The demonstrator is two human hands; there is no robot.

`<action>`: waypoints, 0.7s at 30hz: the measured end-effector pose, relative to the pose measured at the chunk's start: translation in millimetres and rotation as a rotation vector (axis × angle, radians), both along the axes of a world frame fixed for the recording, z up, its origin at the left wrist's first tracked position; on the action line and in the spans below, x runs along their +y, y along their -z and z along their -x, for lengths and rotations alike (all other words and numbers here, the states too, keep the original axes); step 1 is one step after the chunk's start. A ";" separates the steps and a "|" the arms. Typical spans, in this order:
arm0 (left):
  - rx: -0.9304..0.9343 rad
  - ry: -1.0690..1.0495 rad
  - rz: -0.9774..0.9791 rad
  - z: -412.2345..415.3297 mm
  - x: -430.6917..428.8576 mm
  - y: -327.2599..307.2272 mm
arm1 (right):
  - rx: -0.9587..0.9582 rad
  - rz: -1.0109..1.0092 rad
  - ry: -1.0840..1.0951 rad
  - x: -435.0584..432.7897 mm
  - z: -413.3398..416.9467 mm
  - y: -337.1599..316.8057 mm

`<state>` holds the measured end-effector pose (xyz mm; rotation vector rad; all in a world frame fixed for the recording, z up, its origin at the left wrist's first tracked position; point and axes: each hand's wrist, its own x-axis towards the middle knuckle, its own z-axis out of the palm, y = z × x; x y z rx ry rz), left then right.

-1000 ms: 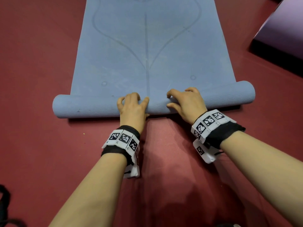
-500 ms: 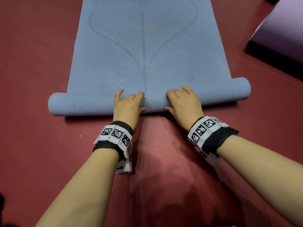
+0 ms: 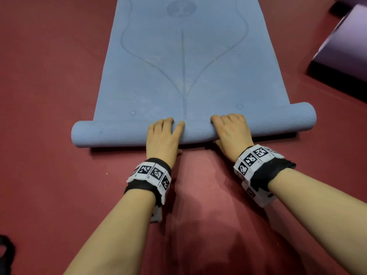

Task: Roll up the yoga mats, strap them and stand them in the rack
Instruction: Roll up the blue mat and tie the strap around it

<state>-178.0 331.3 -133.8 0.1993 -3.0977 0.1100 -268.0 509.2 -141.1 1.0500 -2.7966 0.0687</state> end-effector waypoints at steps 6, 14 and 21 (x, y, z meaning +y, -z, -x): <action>0.009 0.135 -0.038 0.0 -6.7 -15.1 | -0.224 0.038 -0.053 12.3 1.0 -17.5; -0.333 0.038 -0.370 -8.7 -10.4 -35.7 | -0.422 0.102 -0.145 39.1 -11.8 -29.3; 0.034 0.095 -0.023 -20.6 4.2 -22.8 | -0.614 -0.034 -0.069 24.3 16.9 -38.4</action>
